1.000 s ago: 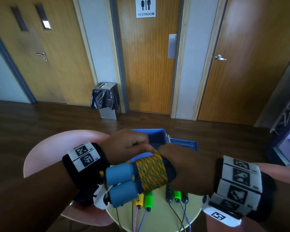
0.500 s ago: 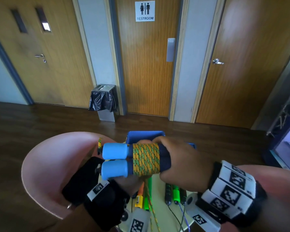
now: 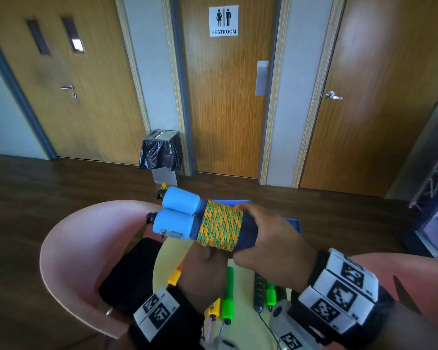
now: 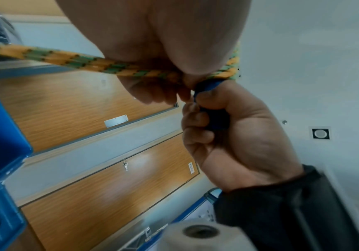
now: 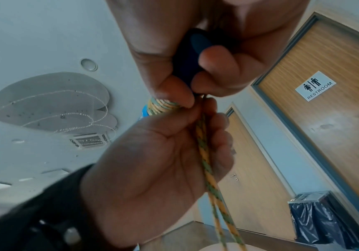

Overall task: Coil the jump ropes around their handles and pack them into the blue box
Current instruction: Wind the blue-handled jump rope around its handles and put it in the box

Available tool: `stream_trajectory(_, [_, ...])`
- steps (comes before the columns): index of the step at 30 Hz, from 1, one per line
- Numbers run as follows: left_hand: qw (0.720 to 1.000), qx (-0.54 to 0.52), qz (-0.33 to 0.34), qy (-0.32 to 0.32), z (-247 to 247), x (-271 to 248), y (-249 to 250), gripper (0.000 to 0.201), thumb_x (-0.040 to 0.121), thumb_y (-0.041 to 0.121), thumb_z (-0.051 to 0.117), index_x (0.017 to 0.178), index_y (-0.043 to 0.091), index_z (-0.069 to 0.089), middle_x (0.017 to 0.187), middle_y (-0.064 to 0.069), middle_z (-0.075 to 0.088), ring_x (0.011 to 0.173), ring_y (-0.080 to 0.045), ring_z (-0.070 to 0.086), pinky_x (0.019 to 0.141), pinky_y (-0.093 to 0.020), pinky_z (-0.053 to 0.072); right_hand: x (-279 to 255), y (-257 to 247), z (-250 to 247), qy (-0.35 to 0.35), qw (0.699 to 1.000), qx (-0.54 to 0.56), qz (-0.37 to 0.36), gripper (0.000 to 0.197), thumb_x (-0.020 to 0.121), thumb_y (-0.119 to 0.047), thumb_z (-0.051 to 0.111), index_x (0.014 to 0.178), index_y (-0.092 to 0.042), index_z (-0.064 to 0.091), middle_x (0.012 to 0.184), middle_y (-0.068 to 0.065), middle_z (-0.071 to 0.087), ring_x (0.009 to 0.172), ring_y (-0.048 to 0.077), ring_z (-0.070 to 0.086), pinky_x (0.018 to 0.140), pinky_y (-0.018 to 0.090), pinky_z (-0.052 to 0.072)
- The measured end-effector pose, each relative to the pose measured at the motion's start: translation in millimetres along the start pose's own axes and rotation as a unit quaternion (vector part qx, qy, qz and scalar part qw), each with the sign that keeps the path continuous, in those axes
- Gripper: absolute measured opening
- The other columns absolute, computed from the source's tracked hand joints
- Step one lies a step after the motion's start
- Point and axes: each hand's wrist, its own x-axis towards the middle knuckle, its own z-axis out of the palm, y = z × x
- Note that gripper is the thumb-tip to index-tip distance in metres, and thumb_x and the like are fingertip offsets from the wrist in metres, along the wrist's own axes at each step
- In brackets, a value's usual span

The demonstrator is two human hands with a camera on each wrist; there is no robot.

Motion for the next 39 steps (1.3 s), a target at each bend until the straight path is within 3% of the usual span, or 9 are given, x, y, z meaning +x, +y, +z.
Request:
stream_trajectory(4, [0.999,-0.039,0.038,-0.003,-1.5,-9.4,2.7,0.019,0.077,0.019,0.047,0.066,0.013,0.061,0.058,-0.01,0.055,0.059,-0.023,0.052,0.057,-0.054,0.038,3.9,-0.3,8.4,0.006,1.0,-0.012,-0.006,0.078,0.067,-0.032,0.076,0.139,-0.033,0.045,0.12,-0.017,0.057,0.109,0.002,0.055,0.091,0.025,0.05])
stream_trajectory(15, [0.994,-0.082,0.074,0.022,-50.6,-11.9,-1.3,0.053,0.075,0.054,0.059,0.043,0.016,0.042,0.046,0.005,0.028,0.043,-0.009,0.031,0.046,-0.017,0.028,18.8,-14.9,33.3,-0.072,0.993,0.097,-0.003,0.076,0.074,-0.035,0.081,0.133,-0.044,0.033,0.118,-0.032,0.05,0.105,-0.019,0.052,0.084,0.006,0.045])
stream_trajectory(18, [0.992,-0.088,0.088,0.012,-72.8,4.1,-2.6,0.064,0.075,0.063,0.05,0.048,0.007,0.039,0.047,0.0,0.031,0.045,-0.013,0.032,0.048,-0.022,0.027,35.8,-21.3,45.1,-0.052,0.975,0.21,0.058,0.053,0.074,-0.049,0.08,0.117,-0.03,0.056,0.098,-0.008,0.071,0.084,0.011,0.07,0.078,0.035,0.059])
stream_trajectory(23, [0.992,-0.08,0.102,-0.006,-108.3,47.0,-11.1,0.072,0.074,0.072,0.056,0.059,0.003,0.043,0.052,-0.018,0.032,0.05,-0.016,0.036,0.054,-0.04,0.032,69.4,-48.1,65.6,-0.084,0.907,0.399,0.106,0.039,0.081,-0.037,0.067,0.103,-0.007,0.056,0.062,0.011,0.059,0.049,0.023,0.057,0.041,0.025,0.043])
stream_trajectory(26, [0.99,-0.033,0.124,-0.061,-134.3,66.7,-9.2,0.059,0.078,0.059,0.059,0.062,0.003,0.054,0.058,-0.027,0.051,0.053,-0.028,0.051,0.06,-0.05,0.045,92.1,-61.1,77.7,-0.06,0.889,0.443,0.095,0.035,0.085,-0.033,0.071,0.099,-0.004,0.057,0.06,0.01,0.056,0.046,0.022,0.056,0.038,0.023,0.04])
stream_trajectory(28, [0.985,0.005,0.146,-0.089,-151.5,78.2,-9.5,0.044,0.087,0.046,0.061,0.069,0.006,0.063,0.061,-0.01,0.065,0.06,-0.023,0.061,0.061,-0.039,0.048,106.4,-68.7,87.8,-0.033,0.889,0.449,0.08,0.033,0.083,-0.034,0.068,0.093,-0.004,0.056,0.06,0.011,0.055,0.045,0.021,0.055,0.038,0.023,0.04])
stream_trajectory(30, [0.983,0.003,0.169,-0.078,-166.5,87.1,-8.7,0.028,0.096,0.025,0.059,0.073,0.011,0.064,0.057,0.007,0.059,0.055,-0.005,0.052,0.058,-0.021,0.041,118.5,-77.4,97.1,0.019,0.889,0.452,0.073,0.034,0.081,-0.035,0.064,0.092,-0.005,0.055,0.061,0.012,0.055,0.046,0.022,0.054,0.039,0.024,0.039])
stream_trajectory(33, [0.983,-0.044,0.142,-0.105,-181.6,98.1,-15.0,0.028,0.094,0.032,0.049,0.081,0.01,0.061,0.056,0.0,0.038,0.053,-0.012,0.034,0.051,-0.023,0.029,132.2,-89.6,109.0,0.118,0.897,0.42,0.074,0.034,0.088,-0.032,0.067,0.101,-0.002,0.055,0.061,0.014,0.058,0.05,0.025,0.054,0.043,0.029,0.04])
stream_trajectory(39, [0.968,0.014,0.143,-0.205,-210.1,107.0,-19.5,0.024,0.091,0.037,0.047,0.078,0.022,0.061,0.053,0.006,0.042,0.052,-0.007,0.038,0.053,-0.022,0.032,141.4,-88.2,116.3,0.274,0.956,0.09,0.056,0.034,0.081,-0.05,0.067,0.101,-0.025,0.055,0.072,0.001,0.067,0.066,0.023,0.066,0.062,0.045,0.055])
